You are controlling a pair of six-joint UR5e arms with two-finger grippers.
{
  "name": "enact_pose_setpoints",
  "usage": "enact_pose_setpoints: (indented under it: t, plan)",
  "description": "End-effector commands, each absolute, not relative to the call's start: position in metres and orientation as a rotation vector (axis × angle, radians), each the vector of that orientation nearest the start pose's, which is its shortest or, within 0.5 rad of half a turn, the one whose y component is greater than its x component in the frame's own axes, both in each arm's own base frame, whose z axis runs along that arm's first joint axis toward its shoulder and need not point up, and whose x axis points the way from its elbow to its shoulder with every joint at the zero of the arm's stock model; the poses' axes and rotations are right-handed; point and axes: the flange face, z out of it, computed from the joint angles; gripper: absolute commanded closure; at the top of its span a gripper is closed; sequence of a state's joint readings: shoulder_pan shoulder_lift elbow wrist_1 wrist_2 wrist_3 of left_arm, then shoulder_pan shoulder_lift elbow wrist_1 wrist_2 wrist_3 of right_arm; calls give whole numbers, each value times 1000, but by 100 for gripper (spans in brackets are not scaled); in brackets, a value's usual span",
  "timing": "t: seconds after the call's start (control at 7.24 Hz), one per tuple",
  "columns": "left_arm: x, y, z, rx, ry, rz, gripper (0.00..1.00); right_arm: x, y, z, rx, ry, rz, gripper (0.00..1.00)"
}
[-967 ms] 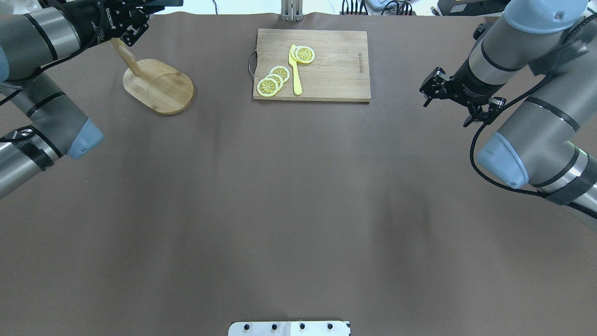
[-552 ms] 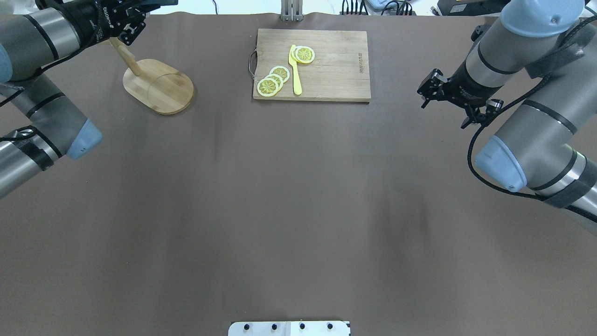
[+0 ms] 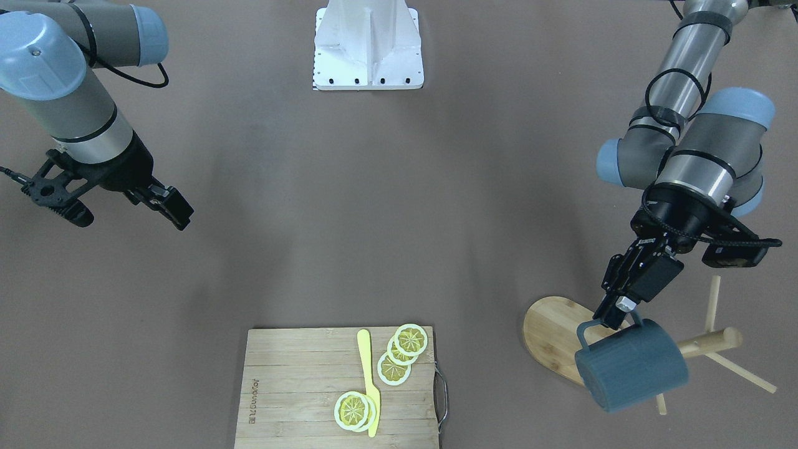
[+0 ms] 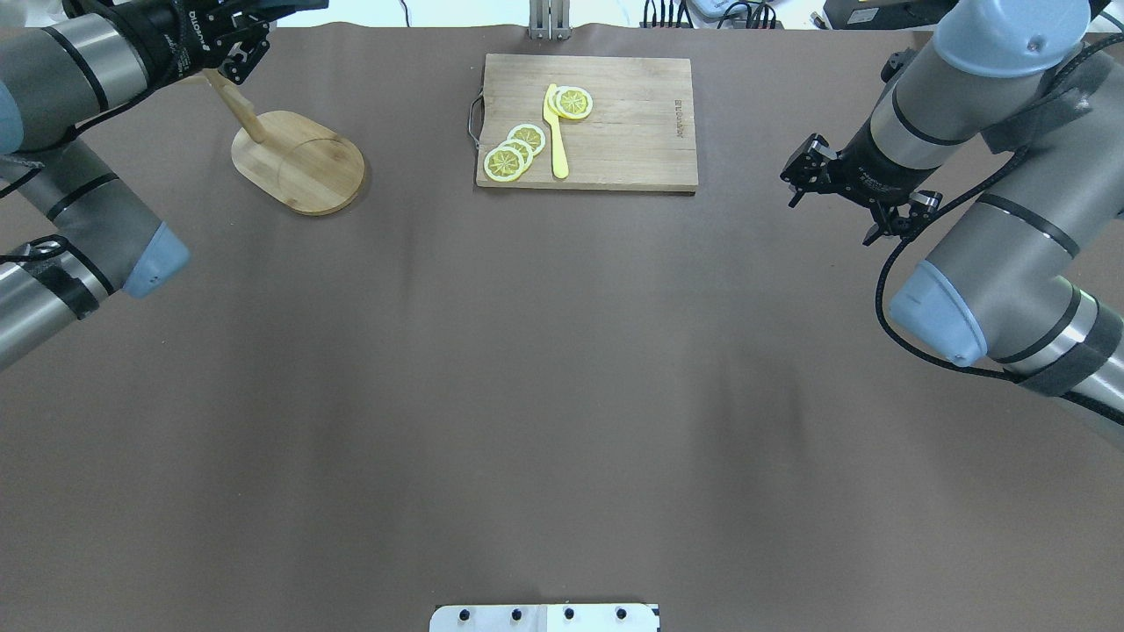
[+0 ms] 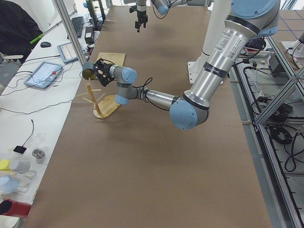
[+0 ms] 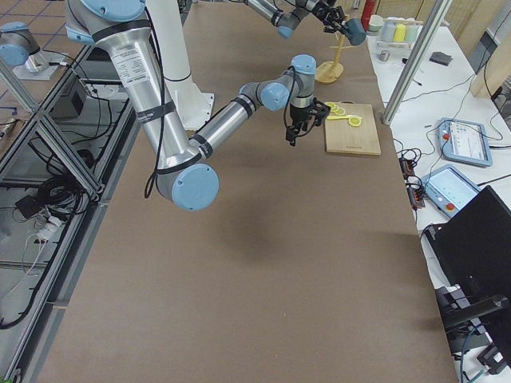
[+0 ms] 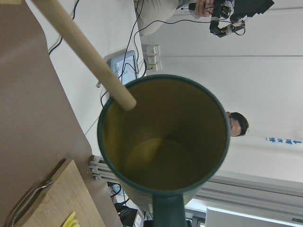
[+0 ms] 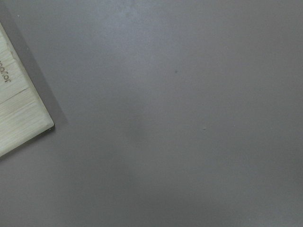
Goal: Hang cup on storage rack
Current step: 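Raise the mug with the left gripper up to a rack peg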
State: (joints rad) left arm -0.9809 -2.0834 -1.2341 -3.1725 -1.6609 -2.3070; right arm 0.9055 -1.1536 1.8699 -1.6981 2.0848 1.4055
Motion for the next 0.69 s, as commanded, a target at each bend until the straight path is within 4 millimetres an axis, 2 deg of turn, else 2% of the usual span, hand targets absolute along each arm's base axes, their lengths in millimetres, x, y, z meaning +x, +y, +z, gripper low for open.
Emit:
enact_pose_setpoints:
  t: [0.0,0.28,0.55]
  plan:
    - [266,-624,349,107,1958,-1160,100,-308,-521,309,-143,-759,554,0]
    - [263,-620,353,72,1986,-1172,100,-311,-520,310,-139,-753,560,0]
    - [259,-614,368,60,1987,-1179,100,-312,-519,310,-139,-753,558,0]
